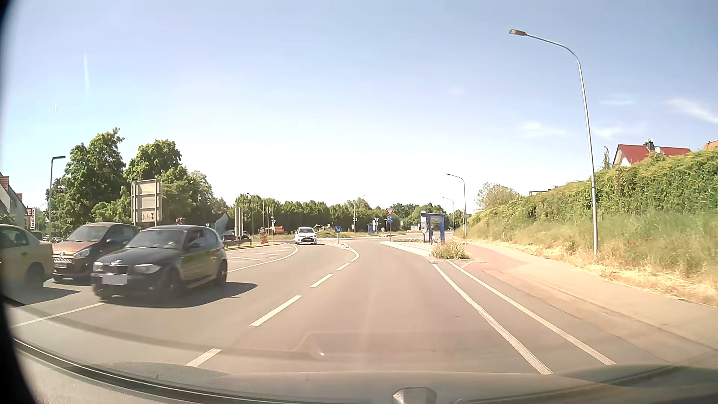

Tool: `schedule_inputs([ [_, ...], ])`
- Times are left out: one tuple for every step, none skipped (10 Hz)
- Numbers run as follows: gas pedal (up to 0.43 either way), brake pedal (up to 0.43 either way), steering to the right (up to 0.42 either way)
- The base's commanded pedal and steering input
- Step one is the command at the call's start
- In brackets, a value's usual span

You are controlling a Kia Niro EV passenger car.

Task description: Follow the waypoints while adhering to traffic rules and regulations

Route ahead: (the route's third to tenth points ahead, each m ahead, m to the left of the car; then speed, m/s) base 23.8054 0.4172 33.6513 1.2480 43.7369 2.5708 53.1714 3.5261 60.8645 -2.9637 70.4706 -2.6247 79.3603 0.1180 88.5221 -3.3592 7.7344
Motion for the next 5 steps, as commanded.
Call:
schedule_inputs([
  [0.039, 0.030, 0.008],
  [0.039, 0.030, 0.008],
  [0.039, 0.030, 0.008],
  [0.039, 0.030, 0.008],
  [0.039, 0.030, 0.008],
])
